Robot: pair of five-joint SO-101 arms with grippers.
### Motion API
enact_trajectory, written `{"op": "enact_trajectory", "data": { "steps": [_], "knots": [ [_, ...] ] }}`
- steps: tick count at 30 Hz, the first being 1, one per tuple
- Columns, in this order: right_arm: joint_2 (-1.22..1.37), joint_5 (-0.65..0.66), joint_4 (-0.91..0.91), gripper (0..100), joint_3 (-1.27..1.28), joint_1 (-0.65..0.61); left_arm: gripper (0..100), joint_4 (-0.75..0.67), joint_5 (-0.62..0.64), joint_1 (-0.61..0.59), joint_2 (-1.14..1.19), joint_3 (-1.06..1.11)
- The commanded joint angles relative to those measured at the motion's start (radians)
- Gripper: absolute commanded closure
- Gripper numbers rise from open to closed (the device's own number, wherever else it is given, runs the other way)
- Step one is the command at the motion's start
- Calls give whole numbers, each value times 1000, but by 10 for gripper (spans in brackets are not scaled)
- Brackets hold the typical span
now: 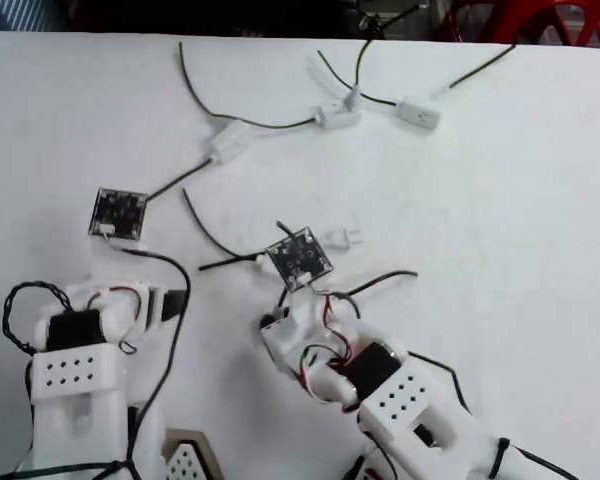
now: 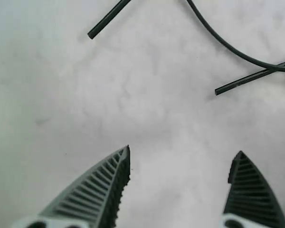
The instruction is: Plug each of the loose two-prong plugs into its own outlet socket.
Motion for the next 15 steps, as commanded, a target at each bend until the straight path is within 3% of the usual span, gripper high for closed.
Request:
{"op": "enact_trajectory", "data": {
  "steps": [1,7,15],
  "knots": [
    [61,0,-85,981,-5,-4,672,-23,0,-12,-27,8],
    [208,14,-226,981,-5,30,672,-17,-38,-13,-30,20],
    [255,89,-239,981,-3,96,672,-21,-40,-12,-33,35]
  ]
}}
